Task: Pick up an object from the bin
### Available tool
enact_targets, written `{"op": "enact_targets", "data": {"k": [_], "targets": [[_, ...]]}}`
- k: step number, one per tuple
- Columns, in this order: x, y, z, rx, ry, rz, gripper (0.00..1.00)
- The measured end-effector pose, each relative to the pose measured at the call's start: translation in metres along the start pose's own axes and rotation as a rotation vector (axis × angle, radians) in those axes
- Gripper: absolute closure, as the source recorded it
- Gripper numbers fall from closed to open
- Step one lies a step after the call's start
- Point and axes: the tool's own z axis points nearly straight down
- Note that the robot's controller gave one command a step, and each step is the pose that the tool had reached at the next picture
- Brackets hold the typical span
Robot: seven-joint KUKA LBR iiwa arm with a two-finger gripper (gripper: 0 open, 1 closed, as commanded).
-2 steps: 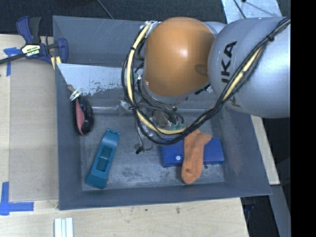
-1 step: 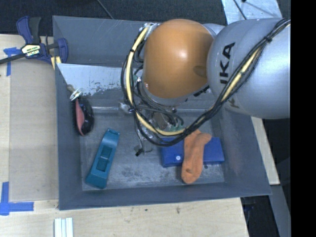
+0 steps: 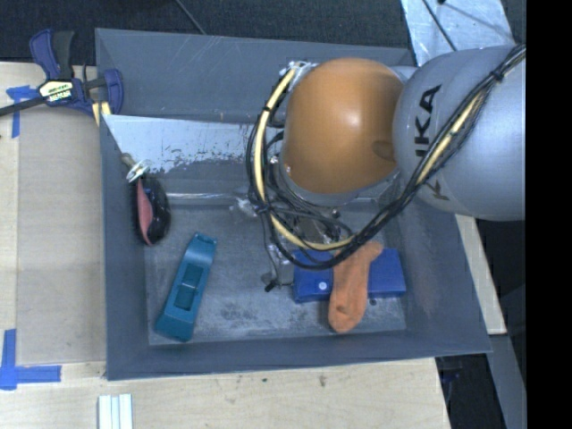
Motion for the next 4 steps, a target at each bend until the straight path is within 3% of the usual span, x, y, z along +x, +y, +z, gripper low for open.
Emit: {"op": "enact_targets", "data": {"k": [1,2,3,4], "targets": [[0.002,-0.037,0.03,0.003,0.007,-0.052,0.0],[0.022,-0.062,0.056,0.001,0.006,-0.06,0.0],[0.03,-0.062,0.067,0.003,0.008,-0.064,0.0],[0.036,-0.103,0.068,0.0,0.004,-0.129,0.0]]}}
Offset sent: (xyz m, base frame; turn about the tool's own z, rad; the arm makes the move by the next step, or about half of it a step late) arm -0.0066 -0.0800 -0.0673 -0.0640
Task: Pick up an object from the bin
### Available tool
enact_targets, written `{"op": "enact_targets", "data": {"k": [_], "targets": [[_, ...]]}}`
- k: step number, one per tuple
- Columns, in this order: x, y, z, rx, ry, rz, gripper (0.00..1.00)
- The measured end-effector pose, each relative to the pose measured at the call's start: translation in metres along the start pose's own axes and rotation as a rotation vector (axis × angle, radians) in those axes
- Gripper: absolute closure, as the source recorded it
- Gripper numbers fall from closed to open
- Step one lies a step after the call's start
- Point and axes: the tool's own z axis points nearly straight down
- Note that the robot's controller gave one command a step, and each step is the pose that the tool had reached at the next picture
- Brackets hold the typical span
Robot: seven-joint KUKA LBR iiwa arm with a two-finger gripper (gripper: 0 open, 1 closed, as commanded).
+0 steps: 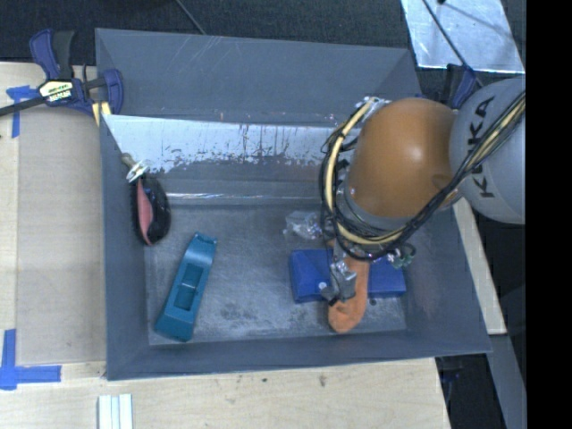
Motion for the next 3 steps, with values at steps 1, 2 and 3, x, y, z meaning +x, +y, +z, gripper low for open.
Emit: {"op": "enact_targets", "data": {"k": [1,2,3], "targets": [[-0.02,-0.034,0.026,0.007,0.0,0.062,0.0],[0.009,-0.028,0.044,0.002,-0.003,0.043,0.0],[0.032,-0.059,0.085,0.0,0.007,-0.115,1.0]]}}
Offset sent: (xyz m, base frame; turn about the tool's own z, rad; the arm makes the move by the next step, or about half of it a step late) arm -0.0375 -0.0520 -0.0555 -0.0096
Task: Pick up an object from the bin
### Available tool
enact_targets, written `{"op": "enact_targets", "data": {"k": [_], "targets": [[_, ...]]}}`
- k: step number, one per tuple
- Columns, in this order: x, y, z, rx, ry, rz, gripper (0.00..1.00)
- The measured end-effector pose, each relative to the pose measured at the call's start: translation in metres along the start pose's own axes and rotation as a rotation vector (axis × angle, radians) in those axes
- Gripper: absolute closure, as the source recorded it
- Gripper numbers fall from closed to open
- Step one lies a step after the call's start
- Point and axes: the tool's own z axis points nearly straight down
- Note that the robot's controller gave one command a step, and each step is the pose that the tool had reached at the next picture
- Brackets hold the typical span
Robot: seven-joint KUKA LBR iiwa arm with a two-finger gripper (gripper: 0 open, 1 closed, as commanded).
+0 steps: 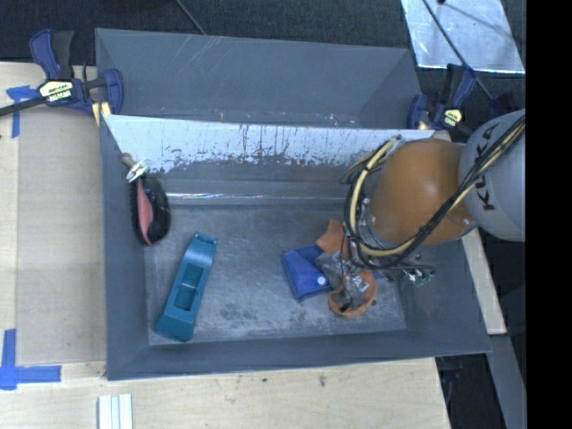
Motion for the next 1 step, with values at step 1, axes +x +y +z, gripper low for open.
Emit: {"op": "enact_targets", "data": {"k": [1], "targets": [[0.0,0.0,0.0,0.0,0.0,0.0,1.0]]}}
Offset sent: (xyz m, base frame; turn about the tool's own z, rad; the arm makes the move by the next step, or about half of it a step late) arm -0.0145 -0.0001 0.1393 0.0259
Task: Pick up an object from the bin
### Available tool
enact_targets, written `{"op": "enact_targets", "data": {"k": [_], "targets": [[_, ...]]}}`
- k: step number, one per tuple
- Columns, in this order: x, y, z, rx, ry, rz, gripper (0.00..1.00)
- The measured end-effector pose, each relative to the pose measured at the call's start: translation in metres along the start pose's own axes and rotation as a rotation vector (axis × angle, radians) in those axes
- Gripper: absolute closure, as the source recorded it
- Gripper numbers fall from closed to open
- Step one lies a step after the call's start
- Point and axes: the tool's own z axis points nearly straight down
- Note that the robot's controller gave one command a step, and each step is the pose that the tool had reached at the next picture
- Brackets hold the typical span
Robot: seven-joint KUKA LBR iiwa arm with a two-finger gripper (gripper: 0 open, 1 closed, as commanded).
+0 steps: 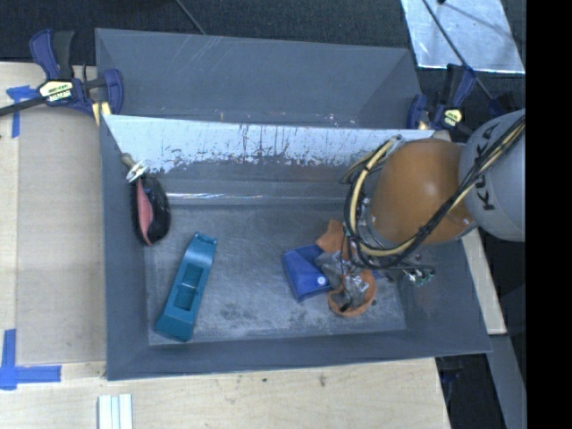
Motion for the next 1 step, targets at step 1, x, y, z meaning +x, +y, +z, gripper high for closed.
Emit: {"op": "enact_targets", "data": {"k": [1], "targets": [[0.0002,0.0002,-0.0007,0.0,0.0,0.0,1.0]]}}
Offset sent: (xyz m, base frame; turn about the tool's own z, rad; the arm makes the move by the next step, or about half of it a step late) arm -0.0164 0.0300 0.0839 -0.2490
